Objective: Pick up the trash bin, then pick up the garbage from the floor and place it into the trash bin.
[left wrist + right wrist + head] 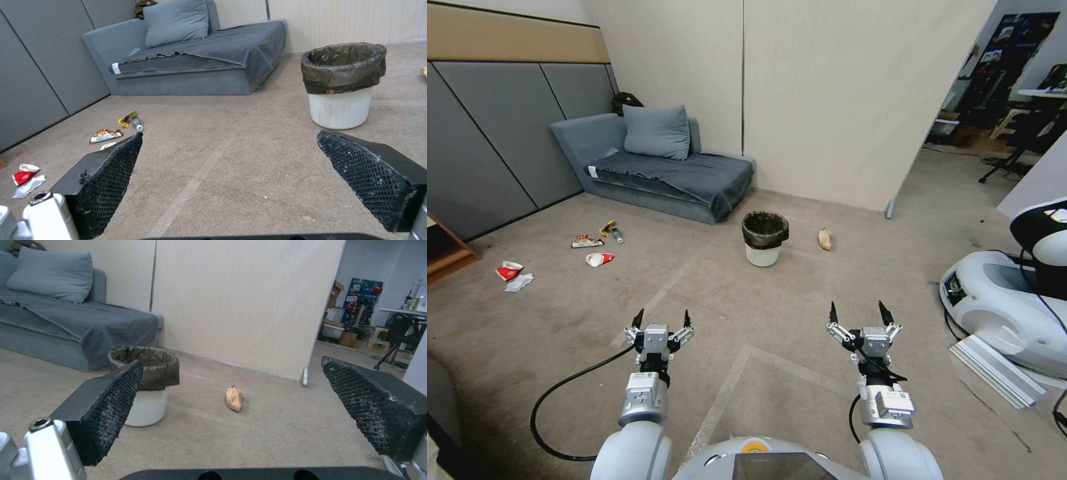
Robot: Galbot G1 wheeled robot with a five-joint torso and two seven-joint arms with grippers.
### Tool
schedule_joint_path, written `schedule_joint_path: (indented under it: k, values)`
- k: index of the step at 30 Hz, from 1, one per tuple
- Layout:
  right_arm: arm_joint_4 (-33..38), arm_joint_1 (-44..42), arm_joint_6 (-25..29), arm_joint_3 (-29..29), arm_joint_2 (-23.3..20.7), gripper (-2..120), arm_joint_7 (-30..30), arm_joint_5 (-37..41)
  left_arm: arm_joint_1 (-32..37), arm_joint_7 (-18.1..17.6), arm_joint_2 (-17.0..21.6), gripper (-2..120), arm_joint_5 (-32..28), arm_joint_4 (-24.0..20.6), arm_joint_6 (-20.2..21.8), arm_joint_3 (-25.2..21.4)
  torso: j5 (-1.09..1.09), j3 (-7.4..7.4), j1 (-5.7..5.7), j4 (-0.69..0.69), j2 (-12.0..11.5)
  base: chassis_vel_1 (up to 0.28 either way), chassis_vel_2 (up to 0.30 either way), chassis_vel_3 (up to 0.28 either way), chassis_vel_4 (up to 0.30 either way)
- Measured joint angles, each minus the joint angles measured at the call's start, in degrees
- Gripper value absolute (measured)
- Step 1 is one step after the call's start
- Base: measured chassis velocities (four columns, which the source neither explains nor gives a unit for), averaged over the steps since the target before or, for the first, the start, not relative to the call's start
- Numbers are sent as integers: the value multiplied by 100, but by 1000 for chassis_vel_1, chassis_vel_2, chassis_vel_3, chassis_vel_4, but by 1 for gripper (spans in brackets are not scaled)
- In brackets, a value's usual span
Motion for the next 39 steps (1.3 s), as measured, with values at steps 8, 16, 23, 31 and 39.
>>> schedule_joint_path:
  k: [8,16,23,31,39]
  values:
    - [-38,13,46,9,10,100,-38,30,-8,60,-2,100,35,34,-51,-6,0,0,0,0,0,0,0,0,0]
    - [-100,20,98,24,8,100,-159,28,-15,69,7,100,16,63,-51,3,0,0,0,0,0,0,0,0,0]
    - [-128,22,122,22,6,100,-184,30,-21,67,8,100,38,82,-51,13,0,0,0,0,0,0,0,0,0]
    - [-149,32,146,22,3,100,-188,38,-21,55,4,100,57,100,-55,22,0,0,0,0,0,-129,134,116,-134]
    - [-152,33,150,22,0,100,-191,38,-20,54,1,100,73,105,-56,42,-1,0,0,1,0,-215,227,218,-209]
